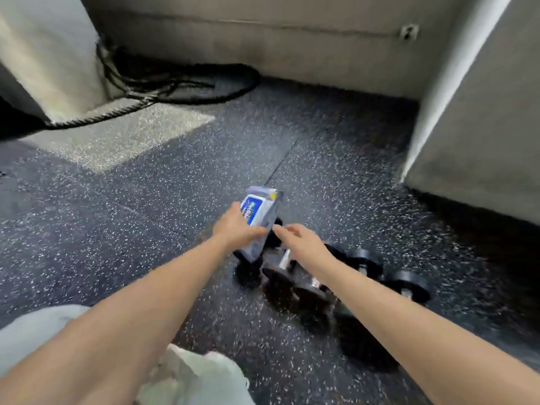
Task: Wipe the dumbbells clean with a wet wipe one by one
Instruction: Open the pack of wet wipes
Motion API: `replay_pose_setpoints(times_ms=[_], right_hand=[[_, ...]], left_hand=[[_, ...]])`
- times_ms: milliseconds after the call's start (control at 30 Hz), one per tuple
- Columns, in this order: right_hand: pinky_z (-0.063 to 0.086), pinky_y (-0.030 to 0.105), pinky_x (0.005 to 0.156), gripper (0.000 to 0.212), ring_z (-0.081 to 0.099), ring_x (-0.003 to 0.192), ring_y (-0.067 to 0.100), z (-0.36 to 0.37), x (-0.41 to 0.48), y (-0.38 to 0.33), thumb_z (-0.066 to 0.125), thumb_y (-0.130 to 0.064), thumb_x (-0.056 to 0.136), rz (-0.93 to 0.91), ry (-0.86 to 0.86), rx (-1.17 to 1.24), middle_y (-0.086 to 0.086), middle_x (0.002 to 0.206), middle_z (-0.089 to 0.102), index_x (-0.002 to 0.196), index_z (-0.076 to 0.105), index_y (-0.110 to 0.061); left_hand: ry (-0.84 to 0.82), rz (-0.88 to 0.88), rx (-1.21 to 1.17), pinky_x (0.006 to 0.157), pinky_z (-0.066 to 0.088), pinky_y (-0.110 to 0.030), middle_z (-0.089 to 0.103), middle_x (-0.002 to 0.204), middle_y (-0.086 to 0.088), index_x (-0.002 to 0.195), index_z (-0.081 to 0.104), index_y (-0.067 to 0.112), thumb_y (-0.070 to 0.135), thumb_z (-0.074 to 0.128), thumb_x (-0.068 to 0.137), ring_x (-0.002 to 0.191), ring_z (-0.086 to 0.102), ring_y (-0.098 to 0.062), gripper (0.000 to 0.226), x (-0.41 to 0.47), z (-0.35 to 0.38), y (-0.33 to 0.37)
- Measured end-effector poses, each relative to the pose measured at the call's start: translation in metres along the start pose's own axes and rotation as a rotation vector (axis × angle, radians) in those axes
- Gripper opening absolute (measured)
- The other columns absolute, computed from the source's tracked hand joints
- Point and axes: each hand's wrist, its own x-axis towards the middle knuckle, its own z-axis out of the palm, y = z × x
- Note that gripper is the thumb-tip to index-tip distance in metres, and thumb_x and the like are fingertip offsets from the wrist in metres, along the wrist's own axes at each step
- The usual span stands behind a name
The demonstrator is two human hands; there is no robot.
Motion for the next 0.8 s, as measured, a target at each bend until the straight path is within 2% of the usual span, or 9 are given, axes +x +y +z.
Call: replay_pose_setpoints(times_ms=[100, 167, 233, 300, 400, 533, 600, 700, 800], right_hand=[[0.058, 0.040, 0.088, 0.074, 0.070, 0.098, 0.014, -0.065, -0.057, -0.052, 0.066, -0.078, 0.065, -0.003, 0.007, 0.297, -0.006, 0.112, 0.070, 0.119, 0.063, -0.026], [0.061, 0.040, 0.079, 0.066, 0.071, 0.091, 0.020, -0.102, -0.093, -0.076, 0.068, -0.066, 0.079, -0.056, 0.068, 0.418, 0.001, 0.112, 0.069, 0.125, 0.060, -0.021], [0.061, 0.044, 0.088, 0.045, 0.071, 0.099, 0.026, -0.127, -0.122, -0.091, 0.066, -0.051, 0.094, -0.141, 0.160, 0.533, 0.004, 0.120, 0.069, 0.129, 0.058, -0.023], [0.058, 0.048, 0.096, 0.037, 0.071, 0.107, 0.027, -0.144, -0.153, -0.096, 0.065, -0.043, 0.097, -0.228, 0.234, 0.655, 0.001, 0.124, 0.072, 0.130, 0.059, -0.029], [0.053, 0.051, 0.101, 0.037, 0.070, 0.112, 0.027, -0.161, -0.183, -0.091, 0.062, -0.035, 0.099, -0.333, 0.263, 0.841, 0.002, 0.126, 0.072, 0.135, 0.060, -0.028], [0.050, 0.052, 0.105, 0.044, 0.066, 0.121, 0.029, -0.186, -0.203, -0.070, 0.058, -0.037, 0.100, -0.364, 0.271, 0.985, 0.008, 0.131, 0.069, 0.140, 0.058, -0.019], [0.047, 0.054, 0.107, 0.047, 0.064, 0.123, 0.031, -0.192, -0.205, -0.059, 0.058, -0.038, 0.100, -0.360, 0.273, 1.033, 0.011, 0.133, 0.067, 0.141, 0.056, -0.016], [0.048, 0.055, 0.106, 0.050, 0.067, 0.118, 0.033, -0.199, -0.203, -0.054, 0.058, -0.044, 0.098, -0.326, 0.347, 0.990, 0.014, 0.126, 0.070, 0.135, 0.060, -0.011], [0.061, 0.039, 0.086, 0.040, 0.075, 0.101, 0.022, -0.197, -0.196, -0.055, 0.060, -0.045, 0.098, -0.281, 0.575, 0.755, 0.007, 0.111, 0.076, 0.123, 0.064, -0.014]], left_hand=[[0.023, 0.241, -0.061, 0.077, 0.050, -0.036, 0.066, 0.098, 0.009, 0.105, 0.049, 0.028, 0.068, 0.079, 0.062, 0.093, 0.067, -0.022, 0.067, -0.050, -0.043, 0.106], [0.055, 0.401, -0.119, 0.069, 0.048, -0.036, 0.065, 0.091, 0.010, 0.098, 0.050, 0.029, 0.066, 0.078, 0.062, 0.082, 0.065, -0.013, 0.059, -0.085, -0.068, 0.159], [0.104, 0.513, -0.181, 0.069, 0.051, -0.036, 0.065, 0.092, 0.010, 0.097, 0.050, 0.030, 0.060, 0.080, 0.066, 0.081, 0.065, -0.011, 0.052, -0.116, -0.086, 0.197], [0.122, 0.620, -0.215, 0.074, 0.055, -0.036, 0.062, 0.098, 0.010, 0.101, 0.052, 0.034, 0.059, 0.081, 0.065, 0.084, 0.065, -0.008, 0.053, -0.146, -0.097, 0.225], [-0.053, 0.764, -0.372, 0.082, 0.057, -0.032, 0.061, 0.111, 0.007, 0.113, 0.059, 0.040, 0.061, 0.085, 0.064, 0.098, 0.067, -0.008, 0.060, -0.170, -0.102, 0.246], [-0.375, 0.638, -0.668, 0.079, 0.055, -0.034, 0.070, 0.122, -0.010, 0.130, 0.059, 0.032, 0.050, 0.079, 0.075, 0.104, 0.072, -0.021, 0.061, -0.173, -0.099, 0.266], [-0.543, 0.525, -0.630, 0.090, 0.057, -0.038, 0.073, 0.125, -0.003, 0.141, 0.052, 0.031, 0.055, 0.080, 0.081, 0.109, 0.073, -0.020, 0.071, -0.169, -0.092, 0.269], [-0.794, 0.450, -0.745, 0.104, 0.054, -0.048, 0.075, 0.127, -0.004, 0.139, 0.062, 0.022, 0.057, 0.063, 0.097, 0.119, 0.071, -0.028, 0.054, -0.169, -0.073, 0.266], [-0.786, 0.326, -0.936, 0.085, 0.061, -0.039, 0.076, 0.124, -0.008, 0.135, 0.066, 0.019, 0.049, 0.056, 0.104, 0.111, 0.074, -0.028, 0.045, -0.173, -0.058, 0.264]])
